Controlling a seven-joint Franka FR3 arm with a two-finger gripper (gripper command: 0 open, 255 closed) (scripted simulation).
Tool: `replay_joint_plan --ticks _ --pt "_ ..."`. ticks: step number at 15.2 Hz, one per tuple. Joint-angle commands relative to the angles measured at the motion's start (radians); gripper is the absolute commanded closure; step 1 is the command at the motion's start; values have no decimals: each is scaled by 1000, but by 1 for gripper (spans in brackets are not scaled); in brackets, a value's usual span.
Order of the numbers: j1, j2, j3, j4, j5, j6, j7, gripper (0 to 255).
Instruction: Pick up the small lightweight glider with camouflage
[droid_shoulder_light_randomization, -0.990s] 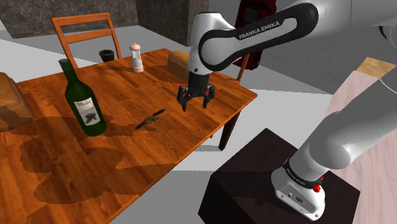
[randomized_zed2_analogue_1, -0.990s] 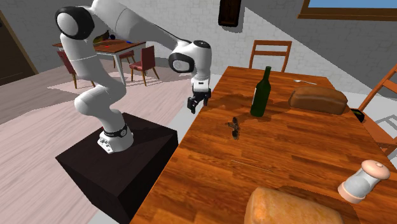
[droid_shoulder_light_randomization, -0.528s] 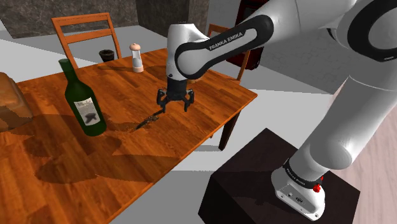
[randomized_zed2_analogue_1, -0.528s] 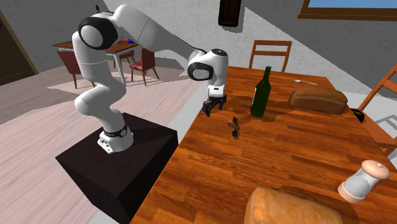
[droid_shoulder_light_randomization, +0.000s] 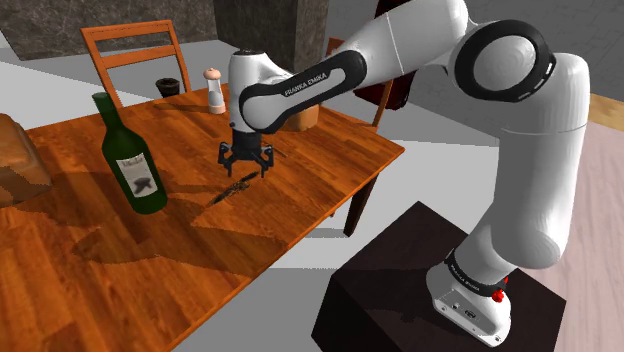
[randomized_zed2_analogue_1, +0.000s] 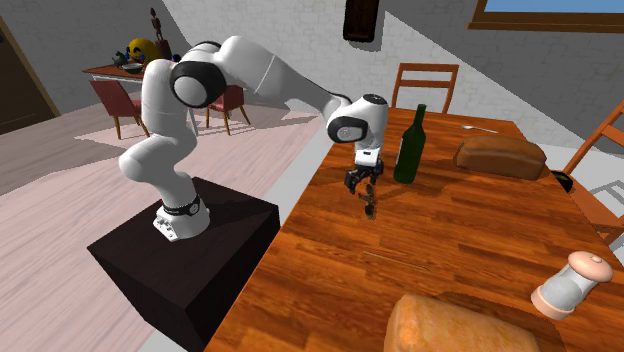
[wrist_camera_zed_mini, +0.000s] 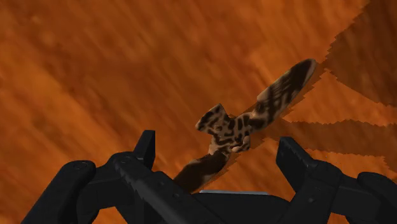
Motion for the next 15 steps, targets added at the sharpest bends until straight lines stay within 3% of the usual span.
replay_joint_plan --ticks 1,2,12,13,15 --pt "22 74 -22 91 -22 -12 42 0" --pt "36 115 -33 144 -32 -21 63 0" --pt "44 169 -45 124 -48 53 68 0" --pt "44 170 -45 124 -48 53 68 255" --pt "44 170 -46 124 -48 53 68 255"
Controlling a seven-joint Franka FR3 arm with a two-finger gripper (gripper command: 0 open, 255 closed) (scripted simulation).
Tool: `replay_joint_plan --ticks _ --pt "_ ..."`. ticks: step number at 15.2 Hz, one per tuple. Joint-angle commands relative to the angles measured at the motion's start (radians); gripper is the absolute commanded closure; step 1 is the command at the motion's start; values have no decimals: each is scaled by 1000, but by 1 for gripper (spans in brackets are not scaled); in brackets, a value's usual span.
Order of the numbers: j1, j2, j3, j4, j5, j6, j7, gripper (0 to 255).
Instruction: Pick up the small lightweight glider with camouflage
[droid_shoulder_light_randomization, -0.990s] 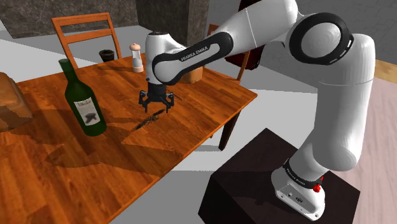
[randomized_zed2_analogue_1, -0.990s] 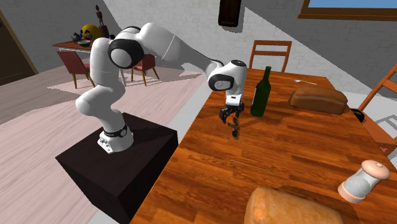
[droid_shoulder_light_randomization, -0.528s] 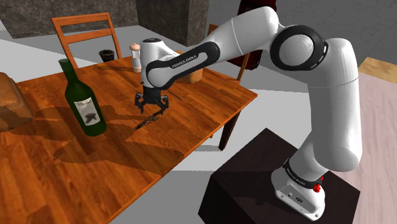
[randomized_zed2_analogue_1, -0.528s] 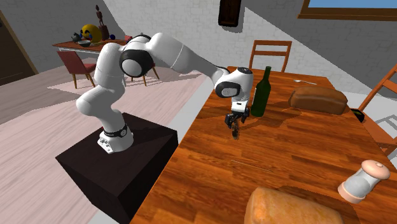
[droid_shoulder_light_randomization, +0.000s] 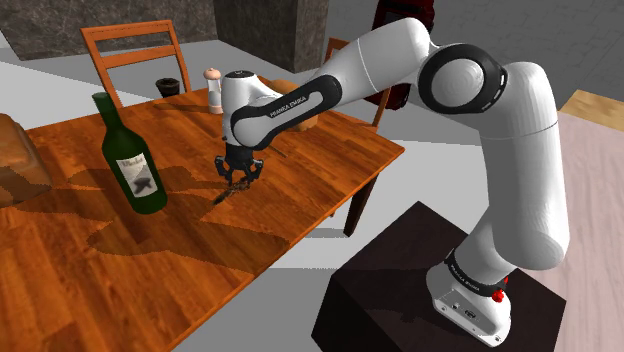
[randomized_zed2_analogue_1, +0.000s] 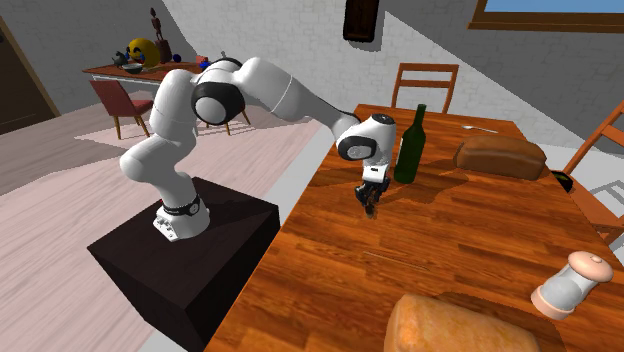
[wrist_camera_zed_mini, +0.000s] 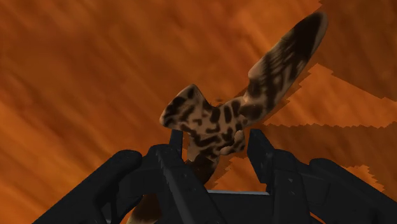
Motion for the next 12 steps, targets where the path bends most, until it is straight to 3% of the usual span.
replay_joint_plan --ticks 1,12 --pt "0 0 0 -1 0 1 0 255" --pt "-6 -37 8 12 11 -48 -4 255"
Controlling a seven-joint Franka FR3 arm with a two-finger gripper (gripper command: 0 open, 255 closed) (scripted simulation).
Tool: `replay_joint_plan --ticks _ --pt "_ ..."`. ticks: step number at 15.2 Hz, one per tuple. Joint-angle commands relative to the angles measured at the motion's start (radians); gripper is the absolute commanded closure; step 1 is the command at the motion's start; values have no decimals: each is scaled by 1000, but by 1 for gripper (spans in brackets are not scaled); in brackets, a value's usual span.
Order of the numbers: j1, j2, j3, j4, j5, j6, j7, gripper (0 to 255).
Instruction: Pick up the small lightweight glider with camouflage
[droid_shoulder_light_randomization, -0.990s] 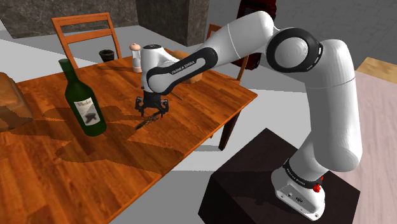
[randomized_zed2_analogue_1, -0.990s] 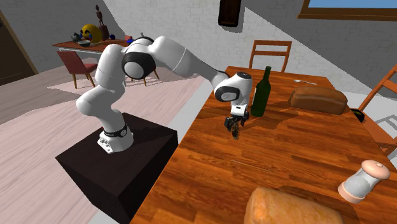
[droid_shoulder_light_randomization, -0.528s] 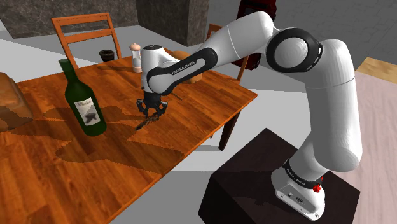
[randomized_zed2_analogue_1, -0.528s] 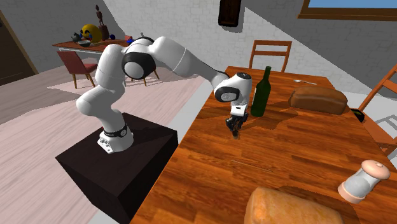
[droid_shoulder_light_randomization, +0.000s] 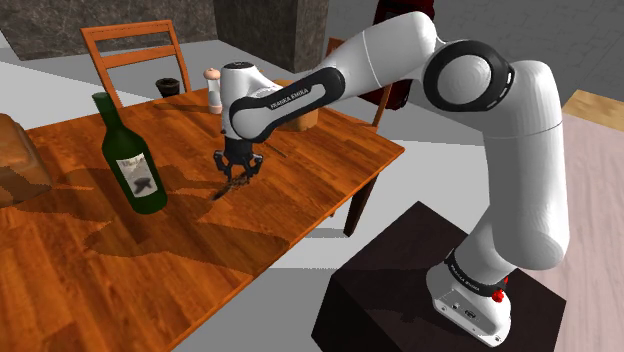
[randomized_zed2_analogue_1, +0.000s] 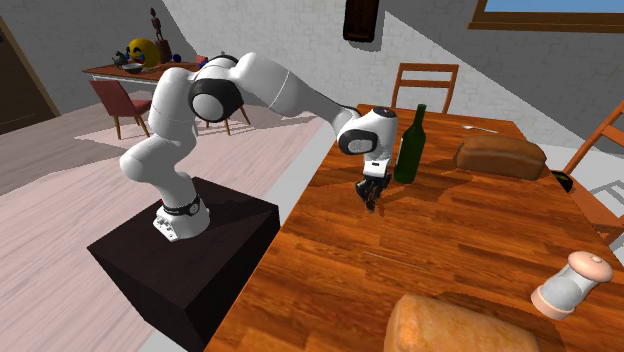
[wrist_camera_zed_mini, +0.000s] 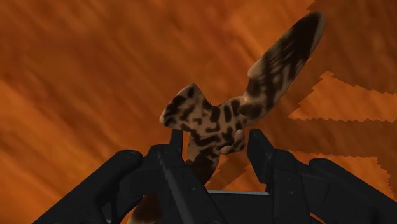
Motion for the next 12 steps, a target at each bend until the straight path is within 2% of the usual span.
replay_joint_plan --ticks 1,12 --pt "-3 -17 4 3 5 -20 -2 255" --pt "-9 -73 16 44 23 -115 -7 255"
